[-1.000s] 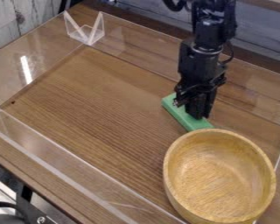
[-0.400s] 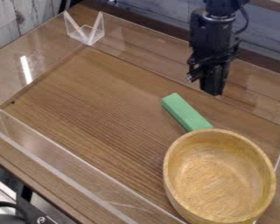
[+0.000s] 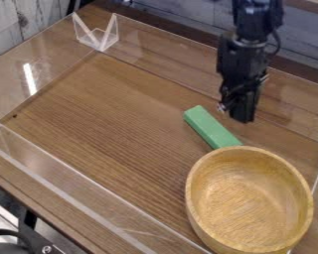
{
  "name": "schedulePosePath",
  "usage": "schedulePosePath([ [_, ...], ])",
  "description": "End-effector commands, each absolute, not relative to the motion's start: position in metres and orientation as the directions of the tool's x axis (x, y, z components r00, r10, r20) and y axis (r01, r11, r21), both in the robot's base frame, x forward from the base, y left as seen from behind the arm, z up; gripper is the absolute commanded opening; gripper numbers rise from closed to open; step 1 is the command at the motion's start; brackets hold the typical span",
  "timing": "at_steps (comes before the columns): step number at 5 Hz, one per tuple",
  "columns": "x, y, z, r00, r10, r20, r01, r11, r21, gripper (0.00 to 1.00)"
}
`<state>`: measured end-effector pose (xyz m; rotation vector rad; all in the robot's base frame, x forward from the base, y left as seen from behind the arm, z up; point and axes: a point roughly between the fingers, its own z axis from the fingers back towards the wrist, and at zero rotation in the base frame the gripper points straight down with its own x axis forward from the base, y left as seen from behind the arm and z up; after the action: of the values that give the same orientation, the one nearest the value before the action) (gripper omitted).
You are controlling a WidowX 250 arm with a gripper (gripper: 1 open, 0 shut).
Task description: Put the green block in the brown bowl
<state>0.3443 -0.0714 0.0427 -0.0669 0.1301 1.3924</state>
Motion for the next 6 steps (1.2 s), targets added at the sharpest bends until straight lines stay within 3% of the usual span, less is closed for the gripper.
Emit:
schedulePosePath([
  [1, 0.347, -0.093, 0.053, 0.117, 0.985, -0.129, -0.993, 0.115, -0.024, 0.00],
  [2, 0.345, -0.106, 0.048, 0.084, 0.988, -0.126, -0.996, 0.082, -0.024, 0.00],
  [5, 0.351, -0.116, 0.065, 0.215, 0.967, -0.134, -0.976, 0.211, -0.046, 0.00],
  [6, 0.348, -0.111, 0.067, 0.233, 0.962, -0.139, -0.972, 0.228, -0.053, 1.00],
])
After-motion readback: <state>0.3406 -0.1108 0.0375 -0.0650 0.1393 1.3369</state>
